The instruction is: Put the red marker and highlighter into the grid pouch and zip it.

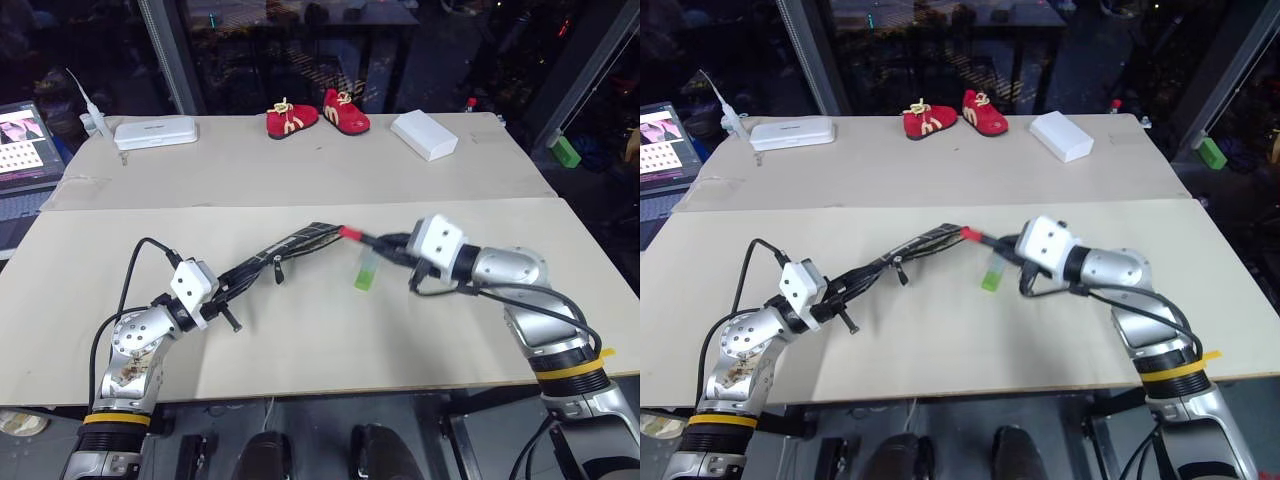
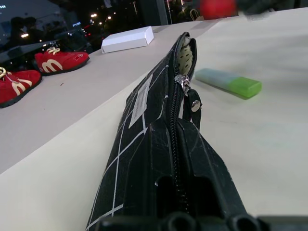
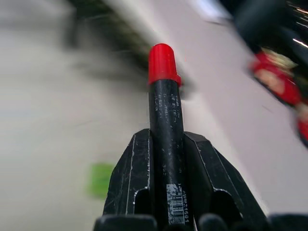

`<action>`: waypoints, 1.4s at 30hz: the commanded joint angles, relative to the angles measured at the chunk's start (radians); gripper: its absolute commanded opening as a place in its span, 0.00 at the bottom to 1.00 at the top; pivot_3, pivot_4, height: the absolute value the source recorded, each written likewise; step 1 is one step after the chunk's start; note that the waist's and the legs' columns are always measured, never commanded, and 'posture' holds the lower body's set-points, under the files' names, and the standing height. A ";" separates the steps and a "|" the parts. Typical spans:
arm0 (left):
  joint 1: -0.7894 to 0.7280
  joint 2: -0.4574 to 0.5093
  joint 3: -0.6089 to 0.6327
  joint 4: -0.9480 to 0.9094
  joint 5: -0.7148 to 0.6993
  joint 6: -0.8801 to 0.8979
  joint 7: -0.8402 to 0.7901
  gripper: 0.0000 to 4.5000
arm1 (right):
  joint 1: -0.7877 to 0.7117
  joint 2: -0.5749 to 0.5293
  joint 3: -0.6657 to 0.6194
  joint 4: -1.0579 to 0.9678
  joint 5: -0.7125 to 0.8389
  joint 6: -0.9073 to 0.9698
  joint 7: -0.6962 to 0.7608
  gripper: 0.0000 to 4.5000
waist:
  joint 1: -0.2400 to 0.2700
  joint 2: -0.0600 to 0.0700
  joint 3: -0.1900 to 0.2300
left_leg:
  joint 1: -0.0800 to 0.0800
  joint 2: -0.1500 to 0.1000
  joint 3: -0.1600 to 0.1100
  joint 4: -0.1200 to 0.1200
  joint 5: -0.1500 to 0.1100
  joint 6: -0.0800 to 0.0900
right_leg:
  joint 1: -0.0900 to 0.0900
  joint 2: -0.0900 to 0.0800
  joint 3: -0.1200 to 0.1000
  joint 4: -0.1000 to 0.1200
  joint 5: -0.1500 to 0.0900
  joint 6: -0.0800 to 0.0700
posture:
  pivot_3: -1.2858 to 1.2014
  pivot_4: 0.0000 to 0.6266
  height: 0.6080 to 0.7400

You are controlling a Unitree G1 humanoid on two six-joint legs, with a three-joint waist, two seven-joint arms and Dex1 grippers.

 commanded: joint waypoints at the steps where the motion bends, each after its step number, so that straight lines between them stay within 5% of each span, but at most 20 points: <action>1: -0.016 0.002 0.002 -0.020 -0.010 -0.001 -0.011 0.00 | -0.068 -0.018 0.007 0.008 -0.034 -0.136 0.043 0.12 | 0.000 0.000 0.000 | 0.000 0.000 0.000 0.000 0.000 0.000 | 0.000 0.000 0.000 -0.001 0.000 0.000 | 0.52 0.24 1.00; 24: 0.017 -0.011 -0.038 -0.069 0.001 0.012 -0.016 0.00 | -0.229 0.080 0.092 0.253 -0.191 -0.318 0.031 0.12 | -0.001 0.000 0.000 | 0.001 0.001 0.007 0.000 0.000 0.000 | 0.000 0.001 0.000 0.001 0.000 -0.001 | 0.52 0.24 1.00; 42: 0.021 0.006 -0.026 -0.071 -0.006 0.016 -0.018 0.00 | -0.276 0.025 0.052 0.346 -0.173 -0.333 0.059 0.12 | -0.003 0.000 0.000 | 0.002 0.001 0.007 0.000 0.000 0.000 | 0.000 0.000 0.000 0.002 0.000 -0.002 | 0.52 0.24 1.00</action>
